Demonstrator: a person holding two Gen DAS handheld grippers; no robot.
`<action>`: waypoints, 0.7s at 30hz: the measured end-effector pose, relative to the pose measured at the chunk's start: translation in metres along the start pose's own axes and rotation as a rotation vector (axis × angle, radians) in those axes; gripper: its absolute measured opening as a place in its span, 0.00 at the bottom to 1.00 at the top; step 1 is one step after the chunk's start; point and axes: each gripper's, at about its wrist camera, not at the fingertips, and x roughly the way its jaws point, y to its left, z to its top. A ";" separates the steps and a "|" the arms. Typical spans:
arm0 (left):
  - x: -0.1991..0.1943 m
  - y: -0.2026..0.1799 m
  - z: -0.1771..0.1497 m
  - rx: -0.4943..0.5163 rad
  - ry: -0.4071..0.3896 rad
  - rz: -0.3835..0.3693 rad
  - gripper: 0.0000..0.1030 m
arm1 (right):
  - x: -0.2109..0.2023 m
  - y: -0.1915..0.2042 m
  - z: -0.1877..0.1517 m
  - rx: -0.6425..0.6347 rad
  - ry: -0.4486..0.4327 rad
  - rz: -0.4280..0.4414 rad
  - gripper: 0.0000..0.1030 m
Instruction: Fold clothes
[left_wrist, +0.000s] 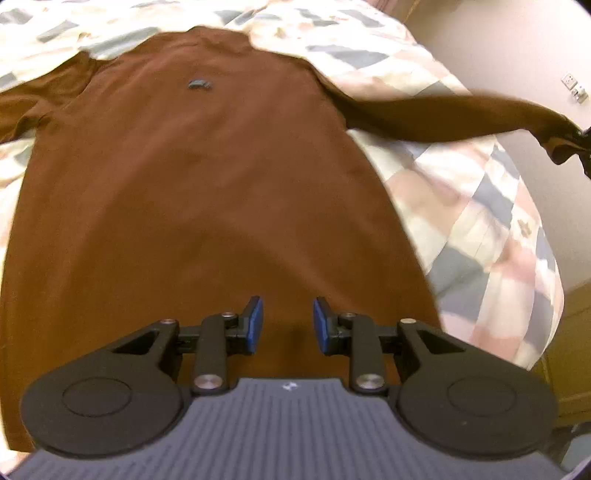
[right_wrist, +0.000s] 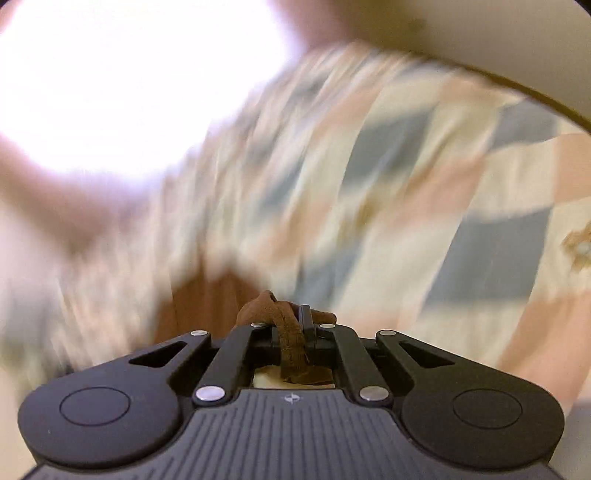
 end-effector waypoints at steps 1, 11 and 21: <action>0.001 -0.006 0.001 -0.006 -0.003 -0.002 0.24 | -0.003 -0.020 0.022 0.126 -0.057 -0.050 0.07; 0.011 -0.017 -0.017 -0.072 0.047 0.100 0.27 | 0.054 -0.141 0.021 0.125 0.094 -0.433 0.56; 0.024 -0.029 -0.020 -0.053 0.075 0.115 0.30 | 0.133 -0.064 -0.023 -1.100 0.067 -0.466 0.50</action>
